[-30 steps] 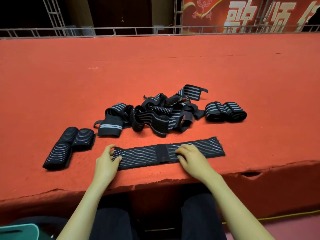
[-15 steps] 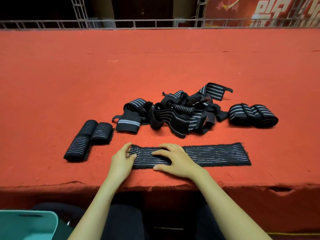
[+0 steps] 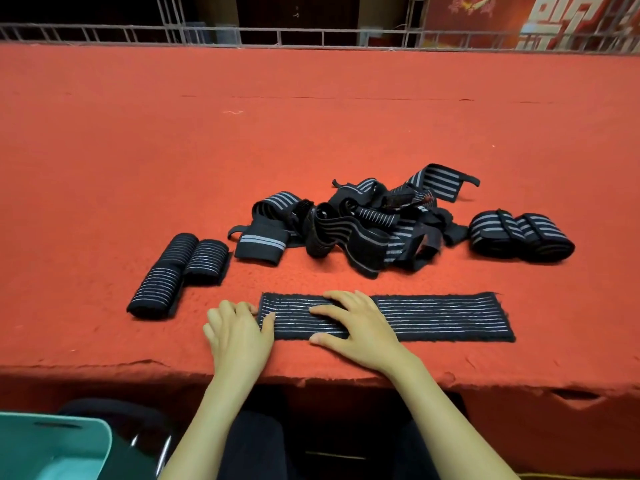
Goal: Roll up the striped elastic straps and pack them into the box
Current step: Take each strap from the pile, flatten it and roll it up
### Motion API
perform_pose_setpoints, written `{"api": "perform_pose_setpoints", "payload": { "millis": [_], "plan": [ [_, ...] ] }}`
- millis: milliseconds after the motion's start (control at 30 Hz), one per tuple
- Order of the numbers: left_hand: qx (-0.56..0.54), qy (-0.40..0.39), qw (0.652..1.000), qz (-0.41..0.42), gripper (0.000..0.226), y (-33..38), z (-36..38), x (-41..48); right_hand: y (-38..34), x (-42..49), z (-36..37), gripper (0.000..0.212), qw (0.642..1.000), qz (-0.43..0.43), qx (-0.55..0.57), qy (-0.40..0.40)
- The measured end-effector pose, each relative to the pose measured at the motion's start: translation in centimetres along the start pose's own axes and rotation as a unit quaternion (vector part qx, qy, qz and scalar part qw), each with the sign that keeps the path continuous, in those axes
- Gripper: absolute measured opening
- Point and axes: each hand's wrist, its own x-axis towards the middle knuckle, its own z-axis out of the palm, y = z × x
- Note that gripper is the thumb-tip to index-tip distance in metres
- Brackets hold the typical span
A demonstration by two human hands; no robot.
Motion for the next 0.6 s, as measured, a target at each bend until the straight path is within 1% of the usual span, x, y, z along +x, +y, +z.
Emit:
{"api": "perform_pose_setpoints", "payload": {
  "millis": [67,167,233,300,367,600],
  "plan": [
    [0.004,-0.002,1.000,-0.014,0.030,0.1,-0.2,0.0,-0.1,0.0,0.1,0.061,1.000,0.001,-0.004,0.000],
    [-0.039,0.028,0.999,-0.018,0.020,0.3,-0.3,-0.3,-0.2,-0.1,0.0,0.063,1.000,-0.009,-0.018,-0.002],
    [-0.072,0.066,0.995,0.019,0.014,0.4,-0.2,-0.7,-0.3,-0.2,0.0,0.064,1.000,-0.014,-0.025,-0.009],
    [-0.091,0.091,0.990,0.057,0.014,0.5,0.0,-1.1,-0.3,-0.3,-0.1,0.064,1.000,-0.013,-0.023,-0.014],
    [-0.095,0.099,0.987,0.078,0.017,0.6,0.2,-1.2,-0.3,-0.3,-0.1,0.065,1.000,-0.010,-0.020,-0.012],
    [-0.078,0.098,0.987,0.105,0.016,1.5,0.7,-1.2,-0.3,-0.3,-0.1,0.063,1.000,-0.010,-0.008,0.000]
  ]
}}
